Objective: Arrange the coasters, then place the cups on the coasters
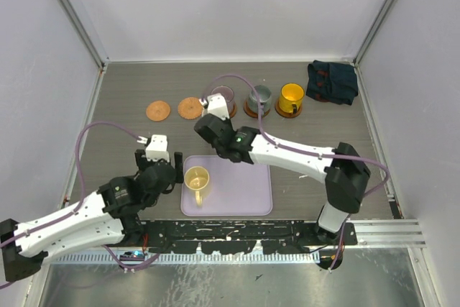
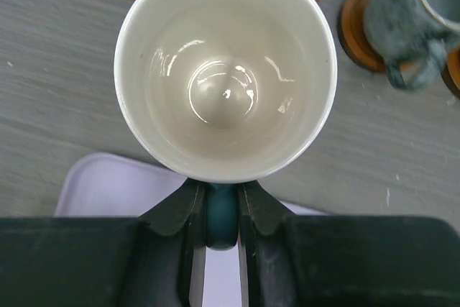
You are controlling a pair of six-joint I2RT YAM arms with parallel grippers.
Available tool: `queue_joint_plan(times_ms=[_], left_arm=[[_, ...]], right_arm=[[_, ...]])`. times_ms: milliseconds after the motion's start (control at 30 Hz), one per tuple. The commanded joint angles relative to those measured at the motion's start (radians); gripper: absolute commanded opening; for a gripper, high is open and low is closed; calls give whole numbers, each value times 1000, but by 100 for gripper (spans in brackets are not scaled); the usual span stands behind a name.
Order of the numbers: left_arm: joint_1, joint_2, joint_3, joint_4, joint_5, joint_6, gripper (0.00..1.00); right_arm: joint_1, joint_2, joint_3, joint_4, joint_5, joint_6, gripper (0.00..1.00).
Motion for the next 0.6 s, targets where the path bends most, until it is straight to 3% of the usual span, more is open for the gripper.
queue_joint_plan(times_ms=[0, 367, 567], left_arm=[[88, 47, 40, 102, -46, 3, 84], [602, 116, -24, 262, 370, 69, 84], [657, 145, -30, 337, 444, 93, 85]], right_arm=[[-26, 80, 184, 153, -51, -118, 1], [-145, 390, 532, 153, -210, -134, 1], [-179, 526, 683, 157, -200, -149, 1]])
